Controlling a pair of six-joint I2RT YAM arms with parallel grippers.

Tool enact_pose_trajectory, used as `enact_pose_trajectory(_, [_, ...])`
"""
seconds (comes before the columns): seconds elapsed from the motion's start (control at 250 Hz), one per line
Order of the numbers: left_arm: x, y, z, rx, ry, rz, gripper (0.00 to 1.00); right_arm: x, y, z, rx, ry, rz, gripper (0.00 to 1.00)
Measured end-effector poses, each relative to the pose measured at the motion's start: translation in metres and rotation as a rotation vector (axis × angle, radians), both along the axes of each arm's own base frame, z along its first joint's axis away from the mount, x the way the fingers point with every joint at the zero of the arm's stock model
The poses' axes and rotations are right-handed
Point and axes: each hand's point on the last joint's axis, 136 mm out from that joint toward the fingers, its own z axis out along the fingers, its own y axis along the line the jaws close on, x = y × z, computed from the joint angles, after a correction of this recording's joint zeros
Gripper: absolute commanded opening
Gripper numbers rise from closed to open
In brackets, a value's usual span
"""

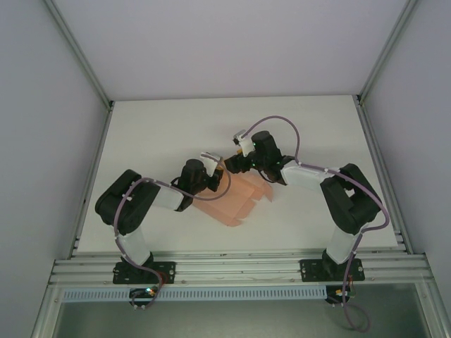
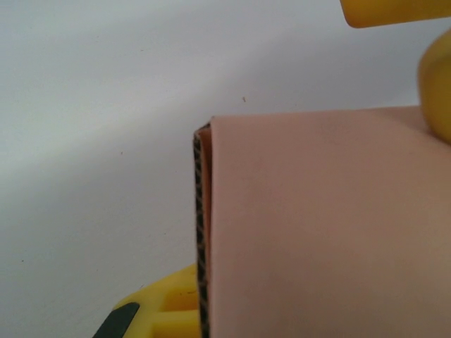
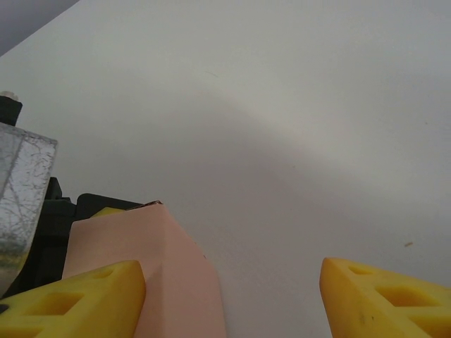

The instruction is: Assemble paper box

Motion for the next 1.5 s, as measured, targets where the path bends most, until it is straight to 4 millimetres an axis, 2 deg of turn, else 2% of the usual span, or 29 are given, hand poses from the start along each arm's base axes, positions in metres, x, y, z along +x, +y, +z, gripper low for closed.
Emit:
enact_pose_trajectory(0.188, [0.000, 0.001, -0.001, 0.005, 0.003, 0.008, 0.15, -0.005, -0.006, -0.006, -0.025, -0.046, -0.023, 0.68])
enact_pose_trajectory(0.651, [0.003, 0.005, 0.001, -0.002, 0.004, 0.040, 0.23, -0.011, 0.001, -0.006, -0.042, -0.116, 0.002, 0.67])
enact_pose_trajectory(0.691, [0.005, 0.005, 0.001, -0.012, 0.002, 0.044, 0.20, -0.011, 0.001, -0.006, -0.042, -0.116, 0.001, 0.67])
enact_pose_trajectory(0.747, [0.007, 0.004, 0.001, -0.027, -0.005, 0.045, 0.00, -0.010, 0.001, -0.006, -0.042, -0.116, 0.001, 0.67])
enact_pose_trajectory(0.966, [0.012, 0.002, 0.003, -0.055, -0.047, 0.054, 0.00, -0.008, -0.001, -0.004, -0.042, -0.123, -0.013, 0.70])
enact_pose_trajectory(1.11, [0.009, 0.004, 0.003, -0.030, -0.038, 0.073, 0.00, -0.010, -0.010, 0.001, -0.054, -0.110, -0.054, 0.83])
enact_pose_trajectory(1.21, [0.010, 0.015, 0.012, -0.010, -0.036, 0.123, 0.00, -0.018, -0.027, 0.011, -0.067, -0.089, -0.107, 0.92])
enact_pose_trajectory(1.298, [0.012, 0.026, 0.031, -0.025, -0.061, 0.181, 0.00, -0.025, -0.045, 0.032, -0.066, -0.095, -0.168, 1.00])
enact_pose_trajectory(1.418, [0.014, 0.039, 0.060, -0.056, -0.093, 0.258, 0.00, -0.039, -0.071, 0.068, -0.062, -0.135, -0.239, 1.00])
enact_pose_trajectory(1.501, [0.014, 0.047, 0.071, -0.058, -0.095, 0.299, 0.00, -0.050, -0.084, 0.087, -0.052, -0.165, -0.264, 1.00])
